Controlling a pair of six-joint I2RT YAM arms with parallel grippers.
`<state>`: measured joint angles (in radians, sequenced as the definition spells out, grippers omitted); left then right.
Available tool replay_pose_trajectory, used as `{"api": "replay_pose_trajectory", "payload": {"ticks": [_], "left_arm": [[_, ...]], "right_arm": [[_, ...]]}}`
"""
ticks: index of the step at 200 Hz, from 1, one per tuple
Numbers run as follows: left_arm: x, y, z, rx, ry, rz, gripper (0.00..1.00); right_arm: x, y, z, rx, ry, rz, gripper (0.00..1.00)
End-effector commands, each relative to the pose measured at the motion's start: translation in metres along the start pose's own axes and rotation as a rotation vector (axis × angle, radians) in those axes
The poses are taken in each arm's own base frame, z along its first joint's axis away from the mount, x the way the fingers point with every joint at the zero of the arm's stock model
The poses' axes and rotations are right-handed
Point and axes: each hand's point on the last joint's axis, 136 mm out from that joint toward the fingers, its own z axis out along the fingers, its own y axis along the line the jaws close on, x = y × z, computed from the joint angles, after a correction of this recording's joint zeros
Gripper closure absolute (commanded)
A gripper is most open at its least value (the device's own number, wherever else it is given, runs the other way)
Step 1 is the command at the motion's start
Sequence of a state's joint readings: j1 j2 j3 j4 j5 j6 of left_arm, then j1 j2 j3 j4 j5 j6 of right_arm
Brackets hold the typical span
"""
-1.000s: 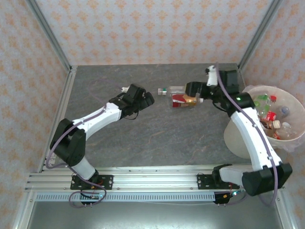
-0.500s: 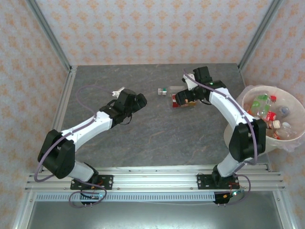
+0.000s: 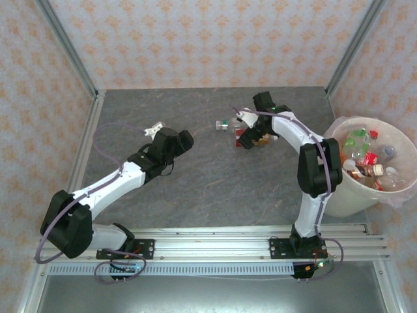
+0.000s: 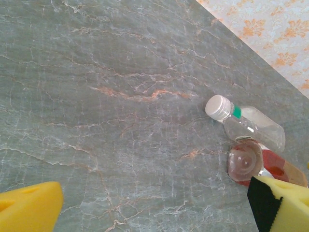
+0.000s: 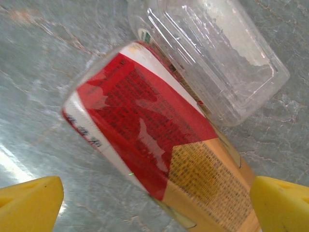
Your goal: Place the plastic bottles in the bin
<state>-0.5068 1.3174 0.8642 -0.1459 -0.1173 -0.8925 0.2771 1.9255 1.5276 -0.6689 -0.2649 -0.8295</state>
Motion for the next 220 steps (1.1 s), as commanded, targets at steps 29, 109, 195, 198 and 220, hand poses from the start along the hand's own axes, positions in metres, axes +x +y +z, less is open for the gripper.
{"api": "replay_pose_trajectory", "payload": {"ticks": [29,109,195,198,220], "left_arm": [[-0.008,0.013,-0.012,-0.004,-0.024,0.014,0.00],[0.000,0.002,0.000,0.025,0.022,0.022,0.00],[0.009,0.001,0.009,0.016,0.067,0.034,0.00],[0.009,0.001,0.009,0.015,0.067,0.035,0.00],[0.010,0.001,0.009,0.016,0.072,0.040,0.00]], "right_arm": [[0.015,-0.009,0.021,0.015,0.141,-0.142,0.00],[0.026,0.041,0.025,-0.194,0.176,-0.153,0.14],[0.014,0.050,0.055,-0.091,0.158,-0.240,0.12],[0.013,0.050,0.054,-0.091,0.155,-0.237,0.14],[0.008,0.046,0.046,-0.061,0.125,-0.202,0.24]]}}
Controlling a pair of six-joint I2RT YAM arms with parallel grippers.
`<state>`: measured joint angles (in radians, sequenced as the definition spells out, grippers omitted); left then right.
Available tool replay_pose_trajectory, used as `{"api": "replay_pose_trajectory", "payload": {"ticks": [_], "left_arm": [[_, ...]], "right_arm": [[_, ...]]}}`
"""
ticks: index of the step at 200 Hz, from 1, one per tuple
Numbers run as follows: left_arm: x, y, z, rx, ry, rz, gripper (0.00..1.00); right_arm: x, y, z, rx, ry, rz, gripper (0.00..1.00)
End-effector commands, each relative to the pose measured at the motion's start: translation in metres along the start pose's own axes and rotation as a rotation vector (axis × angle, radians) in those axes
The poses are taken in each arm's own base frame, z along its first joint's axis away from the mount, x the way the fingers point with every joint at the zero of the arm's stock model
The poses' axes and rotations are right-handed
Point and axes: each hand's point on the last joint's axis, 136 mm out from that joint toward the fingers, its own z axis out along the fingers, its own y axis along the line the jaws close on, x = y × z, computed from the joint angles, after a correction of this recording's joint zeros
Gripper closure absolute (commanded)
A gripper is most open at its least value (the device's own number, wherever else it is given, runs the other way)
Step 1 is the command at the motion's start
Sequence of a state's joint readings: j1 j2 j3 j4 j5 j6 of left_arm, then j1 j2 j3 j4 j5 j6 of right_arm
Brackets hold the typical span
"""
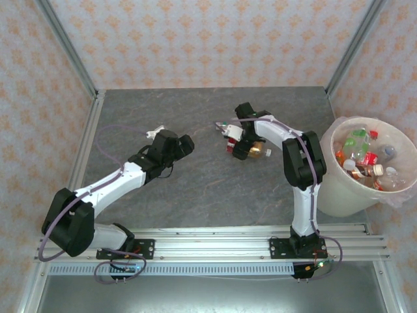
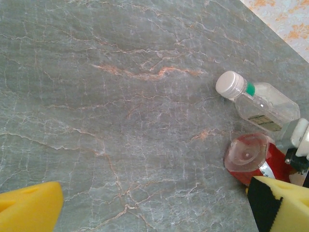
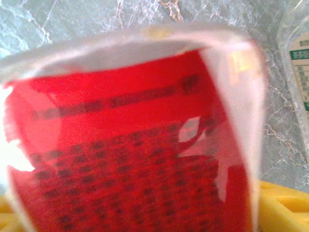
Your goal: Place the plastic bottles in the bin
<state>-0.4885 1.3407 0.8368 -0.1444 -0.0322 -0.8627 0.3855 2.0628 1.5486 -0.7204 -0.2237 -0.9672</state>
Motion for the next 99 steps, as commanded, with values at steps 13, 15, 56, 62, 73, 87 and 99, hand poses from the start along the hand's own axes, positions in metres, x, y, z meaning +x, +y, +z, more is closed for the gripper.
{"api": "replay_pose_trajectory", "payload": {"ticks": [13,15,56,62,73,87,99], "left_arm": [[-0.010,-0.011,0.000,0.023,-0.014,0.015,0.00],[-0.010,-0.011,-0.001,0.024,-0.015,0.014,0.00],[-0.009,-0.019,0.006,0.041,0.000,0.013,0.00],[-0.009,-0.019,0.007,0.040,0.003,0.012,0.00],[-0.009,-0.021,0.009,0.042,0.008,0.010,0.00],[-0.008,-0.023,0.013,0.046,0.017,0.011,0.00],[-0.007,-0.025,0.015,0.048,0.020,0.009,0.00]], "right_arm": [[0.001,-0.008,-0.011,0.066,-0.024,0.039,0.28],[0.000,-0.008,-0.012,0.070,-0.026,0.040,0.29],[-0.007,-0.024,-0.059,0.191,-0.110,0.145,0.45],[-0.011,-0.025,-0.070,0.204,-0.140,0.171,0.45],[-0.017,-0.026,-0.094,0.219,-0.201,0.219,0.45],[-0.025,-0.026,-0.129,0.239,-0.282,0.271,0.45],[-0.027,-0.029,-0.162,0.280,-0.344,0.318,0.45]]}}
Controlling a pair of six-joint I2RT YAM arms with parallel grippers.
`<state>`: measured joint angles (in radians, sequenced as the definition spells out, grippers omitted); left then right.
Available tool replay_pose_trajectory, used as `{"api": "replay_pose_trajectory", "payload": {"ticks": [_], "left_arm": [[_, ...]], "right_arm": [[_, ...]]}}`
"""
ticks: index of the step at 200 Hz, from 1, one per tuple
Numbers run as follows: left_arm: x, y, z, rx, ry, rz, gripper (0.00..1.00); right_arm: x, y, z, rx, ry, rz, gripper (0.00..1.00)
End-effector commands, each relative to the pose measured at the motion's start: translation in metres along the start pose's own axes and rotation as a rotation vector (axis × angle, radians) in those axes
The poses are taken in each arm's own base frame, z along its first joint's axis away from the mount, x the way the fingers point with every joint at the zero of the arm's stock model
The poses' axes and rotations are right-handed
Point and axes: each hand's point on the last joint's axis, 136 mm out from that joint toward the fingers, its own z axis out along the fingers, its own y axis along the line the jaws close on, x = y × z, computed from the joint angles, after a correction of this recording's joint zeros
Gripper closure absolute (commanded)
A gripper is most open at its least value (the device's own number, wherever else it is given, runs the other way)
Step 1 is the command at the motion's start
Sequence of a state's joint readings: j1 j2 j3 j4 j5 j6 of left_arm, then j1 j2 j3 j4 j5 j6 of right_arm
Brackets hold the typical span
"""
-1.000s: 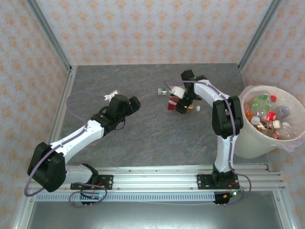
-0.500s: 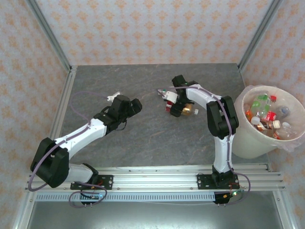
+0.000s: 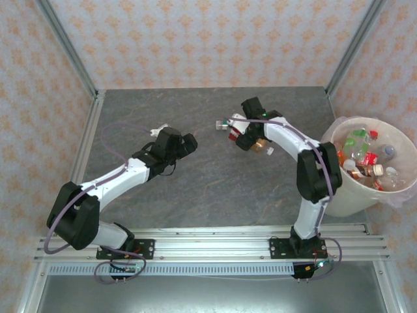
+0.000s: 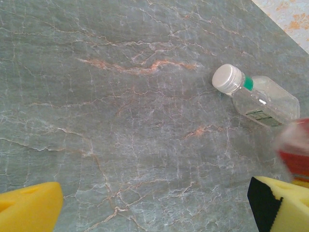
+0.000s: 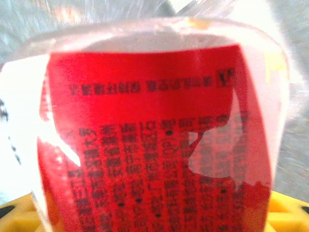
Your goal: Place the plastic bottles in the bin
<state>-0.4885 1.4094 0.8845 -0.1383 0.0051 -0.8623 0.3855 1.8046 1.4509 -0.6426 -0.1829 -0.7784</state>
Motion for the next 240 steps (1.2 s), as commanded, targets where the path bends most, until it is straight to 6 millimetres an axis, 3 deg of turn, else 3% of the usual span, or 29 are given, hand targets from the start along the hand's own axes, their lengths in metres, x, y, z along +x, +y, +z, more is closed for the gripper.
{"api": "replay_pose_trajectory", "payload": {"ticks": [1,36,57,87,126,139,155,164,168,208,240], "left_arm": [[-0.011,-0.014,0.002,0.037,-0.019,0.006,0.00],[-0.010,-0.021,0.009,0.058,-0.008,-0.008,0.00],[-0.009,-0.027,0.016,0.079,0.003,-0.028,0.00],[-0.006,-0.037,0.026,0.112,0.026,-0.055,0.00],[-0.005,-0.047,0.033,0.132,0.050,-0.064,0.00],[-0.004,-0.053,0.034,0.145,0.057,-0.059,0.00],[-0.002,-0.060,0.037,0.165,0.069,-0.056,0.00],[0.000,-0.064,0.039,0.177,0.080,-0.056,0.00],[0.001,-0.065,0.040,0.183,0.085,-0.057,0.00],[0.007,-0.082,0.046,0.233,0.135,-0.056,0.00],[0.007,-0.085,0.046,0.229,0.148,-0.037,0.00]], "right_arm": [[-0.031,-0.022,-0.075,0.102,-0.182,0.144,0.45],[-0.037,-0.049,-0.167,0.260,-0.351,0.248,0.49],[-0.024,-0.066,-0.210,0.312,-0.386,0.334,0.49],[0.018,-0.092,-0.252,0.465,-0.341,0.418,0.50],[0.071,-0.113,-0.310,0.627,-0.241,0.475,0.50],[0.101,-0.123,-0.332,0.725,-0.160,0.521,0.50],[0.135,-0.129,-0.351,0.832,-0.057,0.559,0.50],[0.149,-0.135,-0.353,0.879,-0.004,0.572,0.50],[0.156,-0.133,-0.365,0.917,-0.007,0.583,0.50],[0.217,-0.153,-0.402,1.167,0.175,0.667,0.50],[0.256,-0.161,-0.412,1.243,0.322,0.598,0.45]]}}
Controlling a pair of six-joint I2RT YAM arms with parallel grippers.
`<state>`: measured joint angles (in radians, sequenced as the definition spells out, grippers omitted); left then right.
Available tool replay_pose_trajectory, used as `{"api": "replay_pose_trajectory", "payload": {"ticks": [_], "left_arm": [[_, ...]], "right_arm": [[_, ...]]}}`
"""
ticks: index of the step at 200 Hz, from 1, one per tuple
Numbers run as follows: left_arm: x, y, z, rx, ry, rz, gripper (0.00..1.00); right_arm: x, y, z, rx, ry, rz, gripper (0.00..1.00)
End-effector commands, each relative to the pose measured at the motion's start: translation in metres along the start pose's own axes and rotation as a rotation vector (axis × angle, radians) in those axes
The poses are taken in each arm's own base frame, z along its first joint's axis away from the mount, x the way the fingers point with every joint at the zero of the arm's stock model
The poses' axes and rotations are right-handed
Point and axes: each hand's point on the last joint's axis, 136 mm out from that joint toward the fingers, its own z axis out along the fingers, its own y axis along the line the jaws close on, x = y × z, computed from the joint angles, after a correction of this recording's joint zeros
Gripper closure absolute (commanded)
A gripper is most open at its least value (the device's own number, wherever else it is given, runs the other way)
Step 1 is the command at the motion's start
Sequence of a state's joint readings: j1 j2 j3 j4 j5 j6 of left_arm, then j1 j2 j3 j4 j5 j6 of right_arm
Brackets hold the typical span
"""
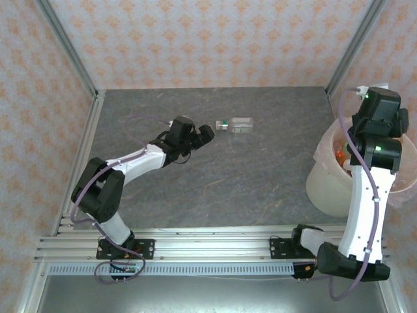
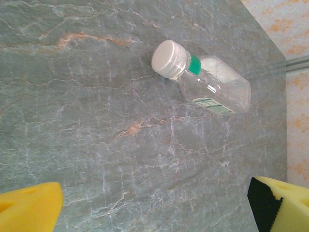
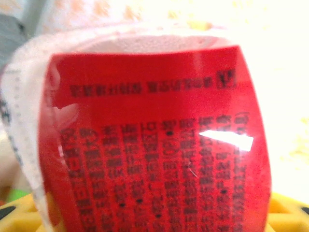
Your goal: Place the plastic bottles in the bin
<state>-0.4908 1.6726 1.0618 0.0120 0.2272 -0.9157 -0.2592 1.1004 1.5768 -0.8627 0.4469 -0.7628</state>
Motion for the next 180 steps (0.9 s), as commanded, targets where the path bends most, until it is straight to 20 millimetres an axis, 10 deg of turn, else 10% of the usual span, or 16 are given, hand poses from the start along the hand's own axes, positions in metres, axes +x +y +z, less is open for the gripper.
{"api": "replay_pose_trajectory", "payload": {"ticks": [1,77,180], "left_arm": [[-0.003,-0.020,-0.003,0.044,0.005,0.021,0.00],[0.001,-0.026,0.005,0.064,0.030,-0.016,0.00],[0.003,-0.032,0.012,0.056,0.048,-0.009,0.00]], "right_arm": [[0.013,-0.032,0.010,0.145,0.037,-0.088,0.45],[0.026,-0.016,0.058,0.116,0.020,-0.145,0.41],[0.033,-0.001,0.039,0.024,-0.029,-0.089,0.08]]}}
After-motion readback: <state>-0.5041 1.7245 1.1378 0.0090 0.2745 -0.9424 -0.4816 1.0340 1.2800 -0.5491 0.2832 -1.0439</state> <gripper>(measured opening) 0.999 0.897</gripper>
